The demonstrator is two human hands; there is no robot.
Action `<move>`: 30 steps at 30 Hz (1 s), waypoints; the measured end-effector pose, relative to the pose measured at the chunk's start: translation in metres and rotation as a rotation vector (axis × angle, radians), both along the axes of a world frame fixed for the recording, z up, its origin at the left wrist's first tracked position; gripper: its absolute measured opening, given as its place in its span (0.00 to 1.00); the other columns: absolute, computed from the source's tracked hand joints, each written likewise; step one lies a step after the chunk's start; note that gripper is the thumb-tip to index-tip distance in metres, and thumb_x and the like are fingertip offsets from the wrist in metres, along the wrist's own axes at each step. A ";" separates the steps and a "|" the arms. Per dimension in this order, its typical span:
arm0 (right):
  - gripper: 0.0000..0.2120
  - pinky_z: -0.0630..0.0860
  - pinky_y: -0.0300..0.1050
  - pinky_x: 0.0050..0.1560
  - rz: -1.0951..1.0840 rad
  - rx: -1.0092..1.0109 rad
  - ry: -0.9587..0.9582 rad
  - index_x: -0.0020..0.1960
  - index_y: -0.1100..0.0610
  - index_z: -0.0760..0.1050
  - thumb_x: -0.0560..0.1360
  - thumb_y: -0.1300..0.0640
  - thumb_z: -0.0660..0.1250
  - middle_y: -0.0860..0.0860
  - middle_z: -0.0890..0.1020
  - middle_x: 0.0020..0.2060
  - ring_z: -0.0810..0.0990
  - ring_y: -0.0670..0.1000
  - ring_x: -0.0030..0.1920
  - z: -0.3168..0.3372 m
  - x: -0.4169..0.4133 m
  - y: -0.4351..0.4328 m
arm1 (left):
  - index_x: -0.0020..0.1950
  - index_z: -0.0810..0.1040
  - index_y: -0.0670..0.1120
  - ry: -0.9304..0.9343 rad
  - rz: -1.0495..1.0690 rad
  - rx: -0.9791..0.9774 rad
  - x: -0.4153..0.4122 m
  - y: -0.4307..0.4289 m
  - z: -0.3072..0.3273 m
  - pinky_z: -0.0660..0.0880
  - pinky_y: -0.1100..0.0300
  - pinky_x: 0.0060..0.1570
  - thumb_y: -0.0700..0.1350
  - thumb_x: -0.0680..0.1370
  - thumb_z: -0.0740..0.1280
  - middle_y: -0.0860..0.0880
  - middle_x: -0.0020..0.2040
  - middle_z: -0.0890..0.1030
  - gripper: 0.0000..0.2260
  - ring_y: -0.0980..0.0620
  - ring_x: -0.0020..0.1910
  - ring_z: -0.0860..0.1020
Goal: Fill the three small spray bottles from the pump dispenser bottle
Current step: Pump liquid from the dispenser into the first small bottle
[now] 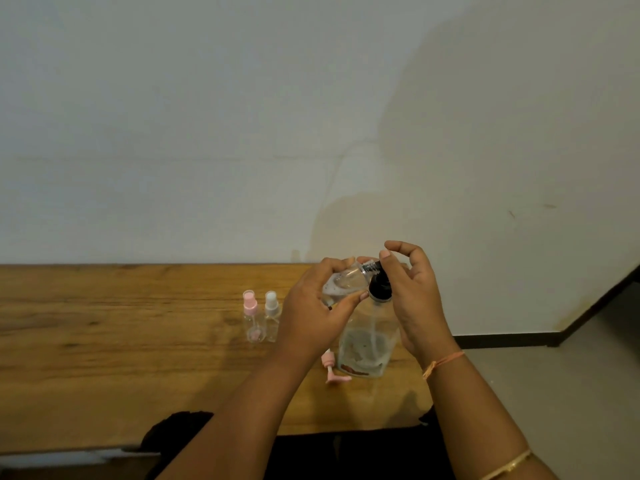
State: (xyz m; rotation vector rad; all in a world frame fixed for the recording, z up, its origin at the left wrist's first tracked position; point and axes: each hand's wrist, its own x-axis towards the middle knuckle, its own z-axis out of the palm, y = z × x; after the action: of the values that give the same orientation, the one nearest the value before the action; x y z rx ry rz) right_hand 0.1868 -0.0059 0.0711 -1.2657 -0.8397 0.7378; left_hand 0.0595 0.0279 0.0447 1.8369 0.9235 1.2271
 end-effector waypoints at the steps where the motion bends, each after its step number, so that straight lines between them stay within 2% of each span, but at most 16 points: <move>1: 0.09 0.80 0.43 0.48 -0.005 0.002 0.032 0.56 0.53 0.72 0.77 0.53 0.64 0.50 0.85 0.40 0.84 0.48 0.46 0.000 0.000 0.000 | 0.51 0.74 0.60 -0.013 -0.002 0.003 0.000 -0.001 0.001 0.79 0.58 0.47 0.48 0.70 0.75 0.60 0.51 0.79 0.15 0.59 0.52 0.78; 3: 0.11 0.78 0.51 0.54 -0.008 0.002 0.067 0.54 0.53 0.73 0.74 0.50 0.66 0.54 0.85 0.45 0.83 0.53 0.50 -0.001 0.001 0.002 | 0.51 0.74 0.61 -0.037 -0.009 0.020 0.001 -0.002 0.003 0.79 0.62 0.47 0.47 0.70 0.75 0.62 0.51 0.79 0.15 0.59 0.53 0.78; 6: 0.09 0.77 0.44 0.50 -0.020 0.008 0.070 0.50 0.54 0.74 0.75 0.49 0.65 0.49 0.83 0.42 0.81 0.49 0.47 0.000 -0.001 0.003 | 0.50 0.74 0.61 -0.053 -0.011 0.036 0.000 -0.001 0.003 0.79 0.60 0.48 0.48 0.70 0.75 0.60 0.52 0.80 0.15 0.59 0.54 0.78; 9: 0.13 0.75 0.40 0.46 -0.038 0.001 0.036 0.52 0.56 0.75 0.76 0.46 0.62 0.48 0.81 0.42 0.79 0.47 0.45 0.000 -0.003 0.003 | 0.50 0.73 0.62 -0.036 0.003 0.041 0.002 0.000 0.003 0.79 0.59 0.48 0.48 0.70 0.75 0.59 0.53 0.80 0.15 0.60 0.54 0.78; 12: 0.08 0.75 0.37 0.41 -0.031 0.004 -0.013 0.51 0.53 0.74 0.77 0.49 0.61 0.47 0.80 0.40 0.78 0.44 0.42 0.000 -0.002 0.002 | 0.49 0.73 0.63 -0.034 -0.010 0.037 0.002 0.001 0.005 0.79 0.57 0.50 0.48 0.70 0.75 0.60 0.52 0.80 0.15 0.60 0.53 0.78; 14: 0.06 0.76 0.37 0.42 -0.021 0.002 -0.035 0.53 0.52 0.74 0.78 0.53 0.61 0.46 0.79 0.40 0.78 0.44 0.41 0.000 0.000 0.002 | 0.50 0.74 0.62 -0.022 -0.018 0.032 0.002 0.002 0.003 0.79 0.55 0.50 0.48 0.70 0.75 0.61 0.52 0.79 0.15 0.60 0.54 0.78; 18: 0.08 0.76 0.43 0.43 0.001 -0.015 -0.084 0.58 0.52 0.72 0.79 0.56 0.60 0.48 0.80 0.39 0.79 0.46 0.42 0.001 0.002 0.001 | 0.51 0.74 0.59 0.024 -0.001 0.026 0.002 0.001 -0.002 0.79 0.51 0.48 0.50 0.70 0.74 0.58 0.52 0.80 0.14 0.57 0.53 0.78; 21: 0.08 0.77 0.39 0.42 -0.005 -0.006 -0.086 0.57 0.52 0.72 0.78 0.54 0.61 0.46 0.82 0.36 0.80 0.45 0.40 0.001 0.000 -0.001 | 0.50 0.74 0.59 0.013 0.007 0.021 0.001 0.001 -0.001 0.80 0.52 0.48 0.48 0.70 0.75 0.59 0.51 0.80 0.14 0.58 0.52 0.78; 22: 0.08 0.78 0.39 0.43 -0.004 0.008 -0.066 0.56 0.52 0.73 0.78 0.53 0.62 0.46 0.83 0.36 0.82 0.44 0.41 0.000 -0.001 -0.001 | 0.50 0.74 0.59 0.001 0.005 0.025 0.001 0.001 -0.001 0.79 0.53 0.48 0.48 0.70 0.75 0.59 0.51 0.80 0.14 0.58 0.52 0.78; 24: 0.11 0.79 0.44 0.49 0.011 0.034 -0.008 0.54 0.51 0.73 0.74 0.47 0.65 0.49 0.85 0.40 0.83 0.46 0.46 -0.001 -0.001 0.000 | 0.51 0.74 0.59 -0.018 0.007 0.046 0.002 0.000 0.000 0.79 0.55 0.48 0.50 0.70 0.74 0.58 0.51 0.80 0.14 0.58 0.52 0.78; 26: 0.15 0.78 0.46 0.52 0.018 0.039 0.017 0.52 0.51 0.73 0.71 0.42 0.63 0.48 0.85 0.41 0.83 0.47 0.47 -0.002 -0.001 -0.001 | 0.52 0.73 0.60 -0.021 0.017 0.057 0.003 -0.001 0.000 0.79 0.59 0.48 0.53 0.69 0.73 0.59 0.52 0.80 0.15 0.59 0.53 0.78; 28: 0.13 0.77 0.41 0.52 0.008 0.029 0.019 0.51 0.51 0.73 0.75 0.43 0.60 0.45 0.84 0.41 0.82 0.44 0.47 -0.003 -0.001 0.000 | 0.53 0.72 0.62 -0.024 0.027 0.059 0.004 -0.001 0.000 0.78 0.62 0.47 0.54 0.68 0.71 0.59 0.52 0.80 0.15 0.60 0.54 0.77; 30: 0.10 0.77 0.45 0.53 0.001 0.008 0.017 0.53 0.51 0.73 0.78 0.47 0.60 0.49 0.83 0.45 0.81 0.48 0.50 -0.002 0.001 0.001 | 0.52 0.72 0.62 -0.032 0.025 0.055 0.004 0.000 -0.002 0.78 0.62 0.47 0.54 0.69 0.72 0.59 0.53 0.80 0.15 0.59 0.54 0.77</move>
State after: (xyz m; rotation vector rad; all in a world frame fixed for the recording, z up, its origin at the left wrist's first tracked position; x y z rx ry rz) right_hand 0.1874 -0.0048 0.0692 -1.2503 -0.8289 0.7446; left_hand 0.0633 0.0280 0.0431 1.8487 0.9057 1.3050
